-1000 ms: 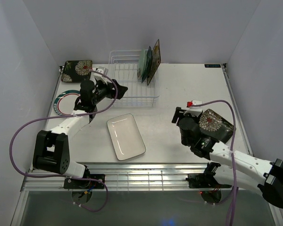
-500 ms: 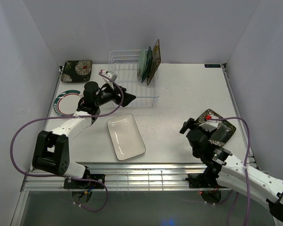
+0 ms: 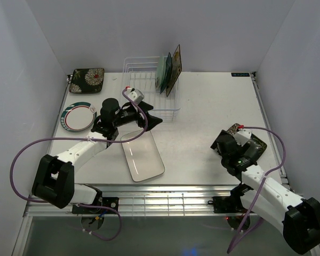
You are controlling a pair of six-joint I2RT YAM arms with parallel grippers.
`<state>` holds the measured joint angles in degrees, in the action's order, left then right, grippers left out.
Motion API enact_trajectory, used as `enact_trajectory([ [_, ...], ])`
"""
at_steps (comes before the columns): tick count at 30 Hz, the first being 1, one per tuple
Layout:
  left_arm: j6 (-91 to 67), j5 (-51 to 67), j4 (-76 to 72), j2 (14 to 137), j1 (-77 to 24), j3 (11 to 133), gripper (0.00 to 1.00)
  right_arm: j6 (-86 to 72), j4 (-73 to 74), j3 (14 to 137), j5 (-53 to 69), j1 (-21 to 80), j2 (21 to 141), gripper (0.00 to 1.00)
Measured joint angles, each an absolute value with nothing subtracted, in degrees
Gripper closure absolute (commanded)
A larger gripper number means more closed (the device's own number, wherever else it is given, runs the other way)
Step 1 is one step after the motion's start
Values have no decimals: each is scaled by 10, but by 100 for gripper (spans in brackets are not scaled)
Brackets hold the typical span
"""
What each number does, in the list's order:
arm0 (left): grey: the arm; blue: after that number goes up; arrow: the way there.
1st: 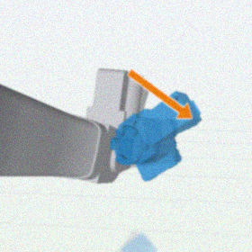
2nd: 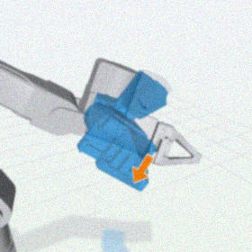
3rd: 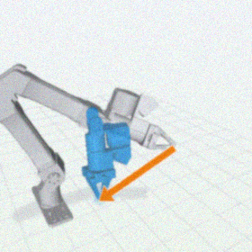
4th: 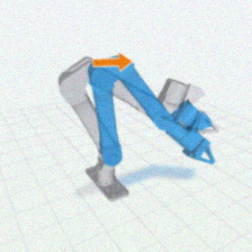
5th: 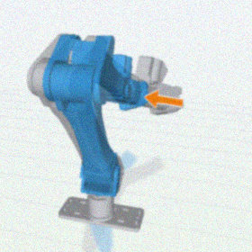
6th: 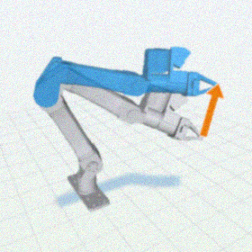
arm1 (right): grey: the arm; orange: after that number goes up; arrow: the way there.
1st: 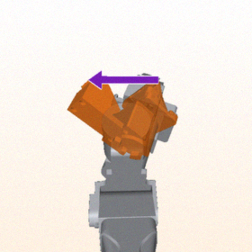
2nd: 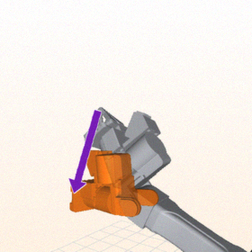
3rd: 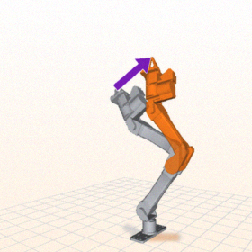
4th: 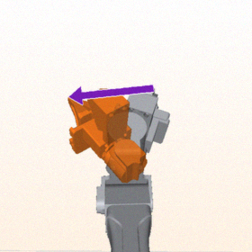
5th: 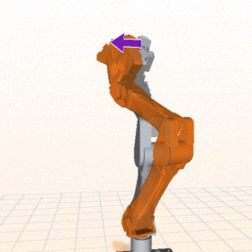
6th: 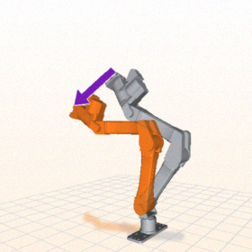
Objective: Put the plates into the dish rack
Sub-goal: Move the plate to the center of the board.
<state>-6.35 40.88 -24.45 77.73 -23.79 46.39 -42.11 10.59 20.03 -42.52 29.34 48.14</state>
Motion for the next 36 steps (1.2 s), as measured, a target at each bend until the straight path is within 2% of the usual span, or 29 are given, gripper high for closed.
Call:
enact_trajectory([
  [9, -53, 398, -245, 777, -238, 463, 2, -357, 71, 262, -347, 274, 612, 10],
  [19, -49, 390, -245, 777, -238, 463, 2, -338, 66, 332, -350, 274, 728, 0],
  [21, -49, 388, -245, 777, -238, 463, 2, -338, 72, 332, -354, 274, 737, 8],
  [22, -49, 388, -245, 777, -238, 463, 2, -337, 75, 332, -354, 274, 738, 18],
  [26, -49, 386, -245, 777, -238, 463, 2, -338, 74, 331, -354, 274, 738, 26],
  [34, -49, 385, -244, 777, -238, 463, 2, -343, 80, 329, -376, 311, 777, 29],
  [36, -49, 385, -244, 777, -238, 463, 2, -343, 88, 338, -395, 318, 795, 33],
])
